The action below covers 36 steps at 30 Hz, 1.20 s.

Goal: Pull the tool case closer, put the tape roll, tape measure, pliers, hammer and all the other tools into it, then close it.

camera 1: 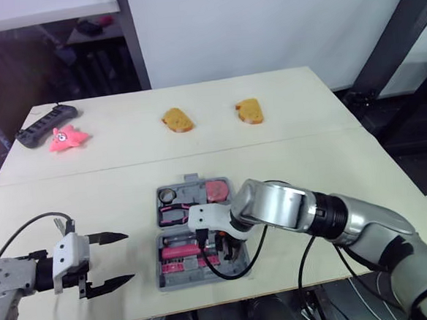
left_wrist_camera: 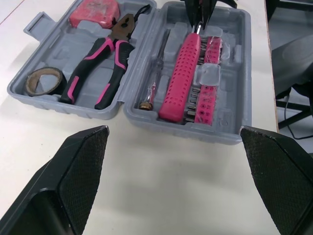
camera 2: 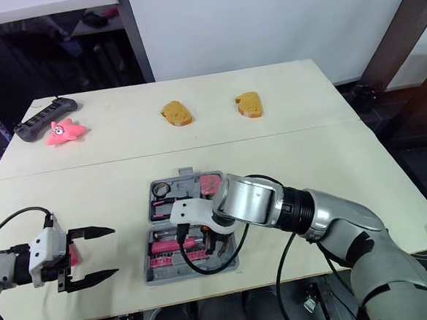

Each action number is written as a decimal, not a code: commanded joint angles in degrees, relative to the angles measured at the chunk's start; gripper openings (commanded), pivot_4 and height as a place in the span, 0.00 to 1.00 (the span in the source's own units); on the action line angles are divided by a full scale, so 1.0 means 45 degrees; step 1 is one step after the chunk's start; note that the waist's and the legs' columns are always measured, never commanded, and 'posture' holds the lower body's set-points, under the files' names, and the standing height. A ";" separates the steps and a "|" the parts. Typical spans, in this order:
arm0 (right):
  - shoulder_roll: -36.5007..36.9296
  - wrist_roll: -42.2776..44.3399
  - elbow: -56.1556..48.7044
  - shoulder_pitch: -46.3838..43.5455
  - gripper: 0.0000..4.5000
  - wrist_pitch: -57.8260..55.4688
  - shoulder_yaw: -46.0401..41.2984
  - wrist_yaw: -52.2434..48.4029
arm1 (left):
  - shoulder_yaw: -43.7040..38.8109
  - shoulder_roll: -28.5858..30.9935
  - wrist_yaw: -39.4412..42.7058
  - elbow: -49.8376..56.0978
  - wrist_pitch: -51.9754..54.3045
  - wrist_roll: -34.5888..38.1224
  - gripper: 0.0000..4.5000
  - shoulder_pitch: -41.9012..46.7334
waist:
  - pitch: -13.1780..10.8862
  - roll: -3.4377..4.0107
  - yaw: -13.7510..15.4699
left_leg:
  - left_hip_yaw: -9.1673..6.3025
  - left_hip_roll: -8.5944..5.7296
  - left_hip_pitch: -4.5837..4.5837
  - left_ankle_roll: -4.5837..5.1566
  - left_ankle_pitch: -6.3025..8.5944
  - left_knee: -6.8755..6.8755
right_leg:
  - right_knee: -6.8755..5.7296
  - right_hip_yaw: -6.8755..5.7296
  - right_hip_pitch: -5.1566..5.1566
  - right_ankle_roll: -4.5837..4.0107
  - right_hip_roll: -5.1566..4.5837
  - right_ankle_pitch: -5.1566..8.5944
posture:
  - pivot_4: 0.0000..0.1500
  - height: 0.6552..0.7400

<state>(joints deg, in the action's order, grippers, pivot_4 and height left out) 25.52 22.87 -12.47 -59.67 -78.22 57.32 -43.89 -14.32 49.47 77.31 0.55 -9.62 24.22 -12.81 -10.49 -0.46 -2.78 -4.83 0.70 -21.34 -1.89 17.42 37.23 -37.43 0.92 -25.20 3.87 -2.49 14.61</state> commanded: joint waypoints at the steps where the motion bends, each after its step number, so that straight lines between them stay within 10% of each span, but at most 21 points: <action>1: -0.0412 -0.0370 0.0082 -0.0419 0.01 0.0388 -0.0181 -0.0005 | -0.0259 0.0107 -0.0050 0.0146 -0.0184 -0.0008 1.00 -0.0053 | 0.0000 0.0000 -0.0004 | 0.0000 0.0000 0.0000 0.0000 0.0000 0.0000 | -0.0001 0.0001 -0.0001 -0.0001 0.0001 -0.0001 | 1.00 1.00; 20: -0.0901 -0.1298 0.0887 -0.0013 0.01 0.1056 -0.0126 -0.0119 | -0.0200 0.0141 -0.0311 0.0304 -0.0120 -0.0050 1.00 -0.0099 | 0.0000 0.0000 0.0023 | 0.0000 0.0000 -0.0004 -0.0006 -0.0003 0.0000 | -0.0004 0.0000 -0.0006 -0.0004 -0.0002 -0.0003 | 1.00 1.00; 27: -0.0991 -0.1466 0.1058 0.0187 0.71 0.1084 -0.0272 -0.0004 | -0.0181 0.0169 -0.0297 0.0244 -0.0099 -0.0069 1.00 -0.0049 | 0.0001 -0.0001 0.0033 | 0.0000 0.0000 -0.0004 -0.0006 -0.0003 0.0000 | -0.0003 0.0000 -0.0005 -0.0004 -0.0002 -0.0003 | 1.00 1.00; 36: -0.1049 -0.1570 0.0646 0.0684 0.71 0.1648 -0.1320 0.0166 | -0.0121 0.0163 -0.0260 0.0088 -0.0060 -0.0135 1.00 0.0124 | 0.0001 0.0000 0.0034 | 0.0000 -0.0001 -0.0004 -0.0008 -0.0004 0.0001 | -0.0004 0.0000 -0.0005 -0.0004 -0.0002 -0.0004 | 1.00 1.00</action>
<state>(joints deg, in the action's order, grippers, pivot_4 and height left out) 21.21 16.33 -7.54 -56.61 -72.02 53.51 -43.40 -14.30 49.48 76.02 0.67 -9.51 23.68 -12.60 -10.48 -0.46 -2.63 -4.83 0.69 -21.36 -1.93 17.40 37.23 -37.44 0.92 -25.23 3.85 -2.50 14.60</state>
